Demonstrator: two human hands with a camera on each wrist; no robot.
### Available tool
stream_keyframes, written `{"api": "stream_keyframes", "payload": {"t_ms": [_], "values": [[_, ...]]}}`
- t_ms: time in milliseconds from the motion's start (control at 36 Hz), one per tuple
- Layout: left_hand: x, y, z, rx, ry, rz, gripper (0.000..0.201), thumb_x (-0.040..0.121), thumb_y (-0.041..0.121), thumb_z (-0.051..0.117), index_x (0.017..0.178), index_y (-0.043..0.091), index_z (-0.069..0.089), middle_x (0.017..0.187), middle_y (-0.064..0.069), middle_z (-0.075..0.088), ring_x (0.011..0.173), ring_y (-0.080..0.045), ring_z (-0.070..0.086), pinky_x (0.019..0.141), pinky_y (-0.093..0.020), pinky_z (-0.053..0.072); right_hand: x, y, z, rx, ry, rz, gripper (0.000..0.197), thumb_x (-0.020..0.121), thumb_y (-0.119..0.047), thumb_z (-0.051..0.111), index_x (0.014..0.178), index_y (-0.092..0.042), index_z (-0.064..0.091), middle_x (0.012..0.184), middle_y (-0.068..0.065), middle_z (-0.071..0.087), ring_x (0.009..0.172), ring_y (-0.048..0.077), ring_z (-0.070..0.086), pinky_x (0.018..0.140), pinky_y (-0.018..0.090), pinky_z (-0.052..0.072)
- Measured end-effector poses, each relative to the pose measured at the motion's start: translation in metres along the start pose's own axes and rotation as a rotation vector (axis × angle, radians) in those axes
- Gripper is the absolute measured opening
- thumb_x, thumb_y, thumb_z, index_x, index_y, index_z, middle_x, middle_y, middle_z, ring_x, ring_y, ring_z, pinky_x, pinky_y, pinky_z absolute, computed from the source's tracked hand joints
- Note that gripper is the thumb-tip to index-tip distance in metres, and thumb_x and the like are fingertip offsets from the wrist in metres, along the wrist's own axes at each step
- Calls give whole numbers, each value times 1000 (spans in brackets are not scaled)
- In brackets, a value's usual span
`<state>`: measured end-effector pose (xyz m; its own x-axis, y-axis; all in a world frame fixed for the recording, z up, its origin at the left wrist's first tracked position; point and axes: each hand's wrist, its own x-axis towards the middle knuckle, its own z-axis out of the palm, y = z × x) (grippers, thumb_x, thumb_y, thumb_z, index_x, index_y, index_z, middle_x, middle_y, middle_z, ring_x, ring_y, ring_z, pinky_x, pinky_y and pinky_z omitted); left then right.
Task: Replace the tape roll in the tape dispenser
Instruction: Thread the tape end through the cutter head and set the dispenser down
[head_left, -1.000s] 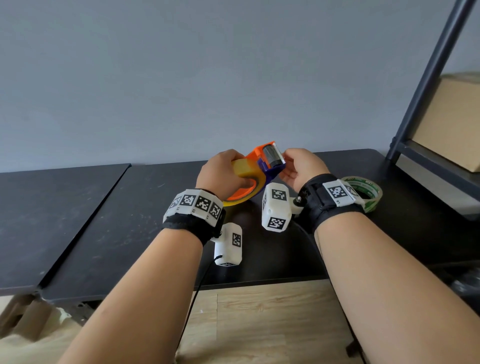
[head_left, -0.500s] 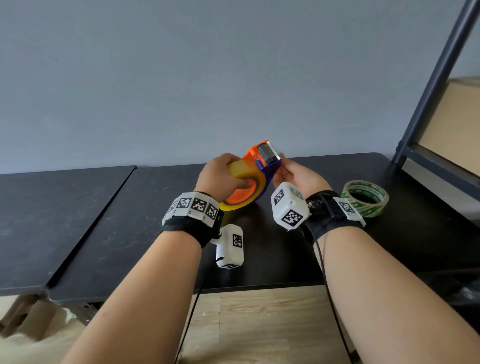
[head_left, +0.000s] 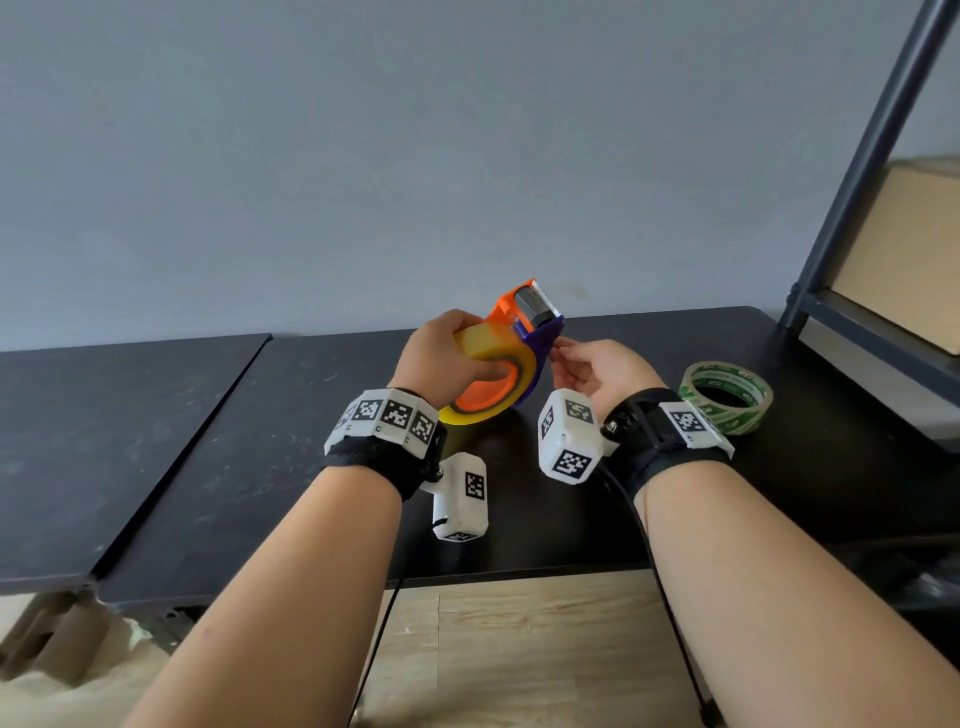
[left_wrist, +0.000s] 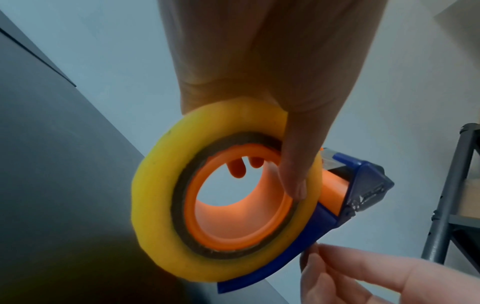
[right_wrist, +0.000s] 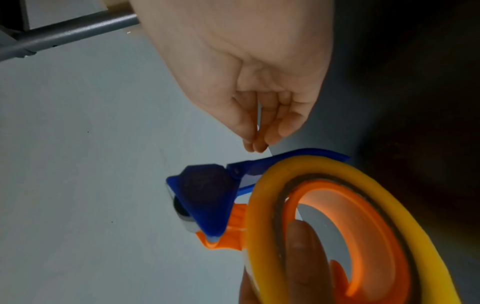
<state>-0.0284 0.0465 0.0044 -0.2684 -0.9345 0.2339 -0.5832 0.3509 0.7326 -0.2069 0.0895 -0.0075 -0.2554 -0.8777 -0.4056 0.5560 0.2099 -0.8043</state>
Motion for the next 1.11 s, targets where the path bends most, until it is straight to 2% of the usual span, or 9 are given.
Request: {"api": "stream_keyframes", "payload": {"t_ms": [83, 194, 333, 417, 528, 639, 722, 861, 1111], "values": [[-1, 1, -2, -28, -12, -11, 57, 66, 29, 84, 118, 23, 60, 98, 7, 63, 88, -14, 61, 64, -22, 44, 2, -5, 2, -152, 36, -58, 32, 97, 8, 42, 118, -5, 62, 88, 6, 63, 82, 15, 61, 76, 28, 51], [-3, 3, -4, -96, -82, -47, 56, 64, 27, 85, 115, 26, 63, 100, 3, 70, 91, -18, 68, 81, -35, 57, 3, -5, 8, -379, 72, -140, 40, 93, 16, 37, 110, -9, 64, 114, 11, 67, 110, 25, 64, 100, 38, 51], [-4, 12, -7, -138, -190, -53, 55, 64, 17, 85, 114, 27, 64, 100, -1, 71, 94, -21, 70, 85, -36, 58, -2, -2, 16, -459, 66, -151, 22, 96, -5, 46, 96, -7, 68, 76, 9, 63, 70, 22, 56, 77, 35, 47], [-3, 16, -8, -102, -243, -39, 60, 62, 15, 86, 116, 30, 63, 98, 4, 69, 97, -21, 67, 87, -36, 56, -5, -1, 15, -457, 40, -111, 26, 99, -12, 50, 74, -8, 58, 71, 11, 60, 63, 22, 54, 63, 31, 45], [-1, 19, -10, -65, -270, -13, 61, 65, 11, 83, 120, 31, 63, 104, 3, 67, 98, -19, 64, 87, -34, 52, 1, 4, 10, -461, 1, -133, 27, 99, -10, 47, 77, -11, 64, 70, 8, 66, 66, 23, 58, 67, 33, 49], [1, 17, -13, -71, -267, 1, 60, 69, 7, 80, 122, 29, 63, 105, 4, 65, 98, -17, 62, 84, -29, 49, -4, 3, 16, -535, -17, -174, 26, 97, -11, 49, 112, 1, 68, 90, 14, 71, 83, 28, 64, 88, 38, 51], [3, 15, -12, -67, -234, 10, 62, 70, 5, 79, 126, 28, 62, 115, 4, 61, 105, -13, 55, 83, -24, 40, -8, -1, 18, -640, -41, -176, 30, 92, 1, 46, 113, 10, 65, 115, 26, 68, 112, 37, 63, 107, 44, 45], [7, 10, -11, -66, -104, 56, 63, 75, 3, 74, 132, 23, 57, 136, -1, 54, 128, -16, 48, 90, -22, 35, -8, 1, 10, -691, -113, -227, 39, 71, 21, 31, 70, -6, 59, 82, 12, 59, 87, 27, 47, 79, 32, 37], [5, 2, -4, -165, 109, 75, 59, 73, 8, 76, 127, 23, 58, 131, 4, 58, 120, -14, 53, 97, -28, 44, -13, -3, 15, -750, -69, -328, 35, 76, 10, 41, 98, -10, 60, 85, 5, 61, 83, 23, 55, 68, 31, 41]]}}
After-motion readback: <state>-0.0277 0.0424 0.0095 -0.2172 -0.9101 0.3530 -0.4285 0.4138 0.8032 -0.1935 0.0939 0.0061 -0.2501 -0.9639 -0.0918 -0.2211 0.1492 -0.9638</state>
